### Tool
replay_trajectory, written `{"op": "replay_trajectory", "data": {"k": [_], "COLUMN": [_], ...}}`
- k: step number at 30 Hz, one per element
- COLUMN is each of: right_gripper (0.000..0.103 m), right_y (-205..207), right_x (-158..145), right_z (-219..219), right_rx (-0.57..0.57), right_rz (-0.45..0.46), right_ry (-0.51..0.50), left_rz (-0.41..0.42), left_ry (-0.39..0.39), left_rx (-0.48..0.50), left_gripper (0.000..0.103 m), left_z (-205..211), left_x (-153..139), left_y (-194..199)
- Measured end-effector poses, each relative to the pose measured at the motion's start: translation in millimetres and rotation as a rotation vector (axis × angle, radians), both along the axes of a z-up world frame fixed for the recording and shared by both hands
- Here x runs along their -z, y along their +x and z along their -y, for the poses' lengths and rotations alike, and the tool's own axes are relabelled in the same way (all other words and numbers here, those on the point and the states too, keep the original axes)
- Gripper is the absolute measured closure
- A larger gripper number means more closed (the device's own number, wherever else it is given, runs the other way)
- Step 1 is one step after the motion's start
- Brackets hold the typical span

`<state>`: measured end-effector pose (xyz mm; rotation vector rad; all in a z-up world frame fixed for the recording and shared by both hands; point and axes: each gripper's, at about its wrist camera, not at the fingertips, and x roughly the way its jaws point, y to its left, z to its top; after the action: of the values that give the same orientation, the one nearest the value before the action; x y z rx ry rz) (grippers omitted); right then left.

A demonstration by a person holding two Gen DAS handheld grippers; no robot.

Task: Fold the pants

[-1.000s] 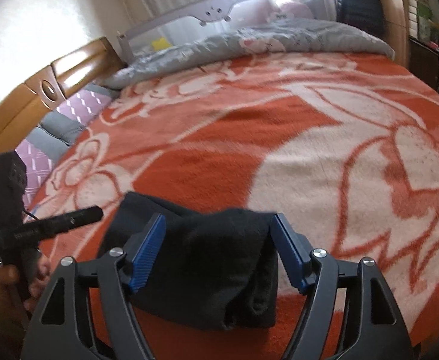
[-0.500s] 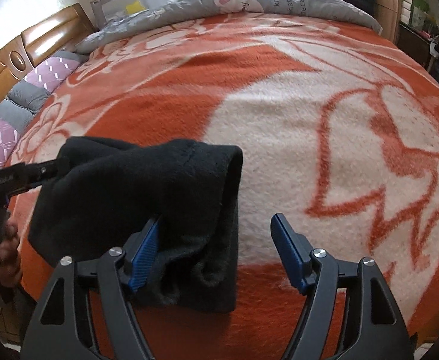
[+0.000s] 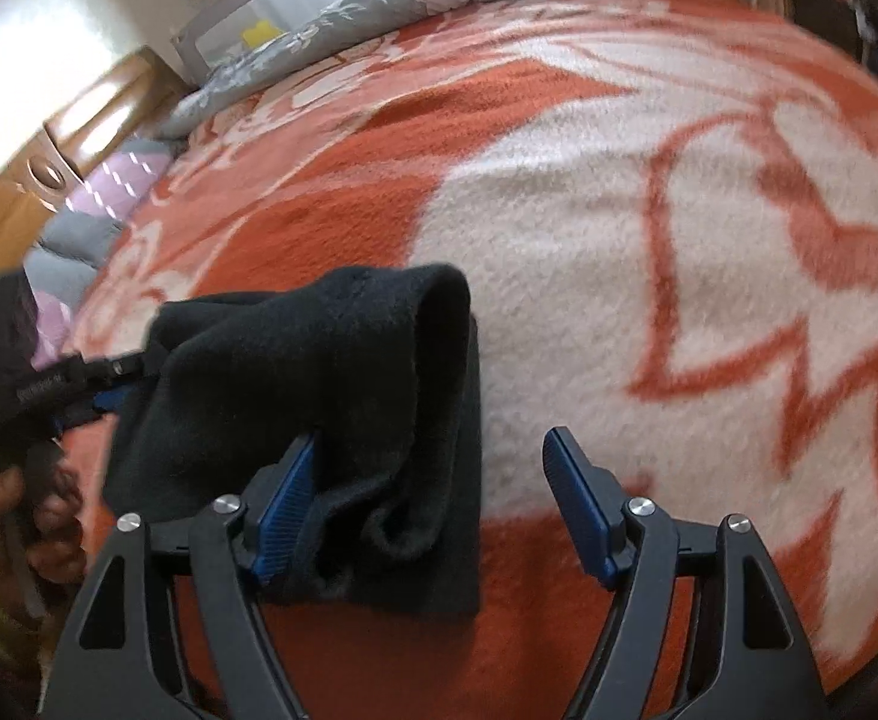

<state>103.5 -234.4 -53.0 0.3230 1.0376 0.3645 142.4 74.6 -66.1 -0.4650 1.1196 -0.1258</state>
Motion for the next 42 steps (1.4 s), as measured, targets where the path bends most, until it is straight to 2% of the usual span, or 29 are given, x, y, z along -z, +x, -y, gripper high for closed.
{"op": "replay_trajectory", "data": {"k": [5, 8, 10, 13, 14, 16, 17, 21, 24, 25, 27, 30, 34, 42], "right_gripper": [0.029, 0.029, 0.029, 0.038, 0.039, 0.04, 0.041, 0.053, 0.056, 0.057, 0.058, 0.058, 0.059, 0.059], "right_y": [-6, -7, -7, -5, -4, -3, -2, -7, -6, -5, -2, 8, 32, 71], "right_x": [13, 23, 23, 23, 25, 27, 27, 16, 1, -1, -12, -25, -40, -37], "right_z": [3, 8, 7, 3, 1, -1, -4, -9, -16, -17, -23, -37, -58, -119], "right_rx": [-0.001, 0.01, -0.006, -0.041, -0.047, -0.047, -0.05, -0.076, -0.103, -0.108, -0.13, -0.178, -0.213, -0.322], "right_rz": [-0.039, -0.055, -0.053, -0.065, -0.073, -0.074, -0.071, -0.028, 0.023, 0.034, 0.065, 0.099, 0.141, 0.137], "right_ry": [0.063, 0.108, 0.108, 0.13, 0.149, 0.152, 0.146, 0.144, 0.143, 0.151, 0.17, 0.166, 0.174, 0.169], "left_rz": [0.0, -0.035, -0.044, -0.039, -0.034, -0.027, -0.024, 0.021, 0.069, 0.083, 0.103, 0.153, 0.215, 0.218], "left_ry": [-0.054, -0.032, -0.076, -0.104, -0.106, -0.146, -0.152, -0.175, -0.17, -0.173, -0.17, -0.104, -0.069, -0.025], "left_rx": [0.03, 0.045, 0.024, 0.02, 0.033, 0.058, 0.053, 0.065, 0.079, 0.085, 0.09, 0.087, 0.042, -0.08], "left_gripper": [0.023, 0.021, 0.021, 0.024, 0.026, 0.039, 0.039, 0.059, 0.072, 0.074, 0.074, 0.074, 0.074, 0.074], "left_z": [2, 5, 1, 1, 4, 8, 8, 5, 3, 3, 1, -1, -27, -81], "left_x": [-1, 16, 27, 27, 25, 24, 24, 16, 0, -5, -16, -36, -59, -61], "left_y": [-25, -29, -30, -29, -28, -27, -28, -31, -34, -34, -34, -33, -31, -22]}}
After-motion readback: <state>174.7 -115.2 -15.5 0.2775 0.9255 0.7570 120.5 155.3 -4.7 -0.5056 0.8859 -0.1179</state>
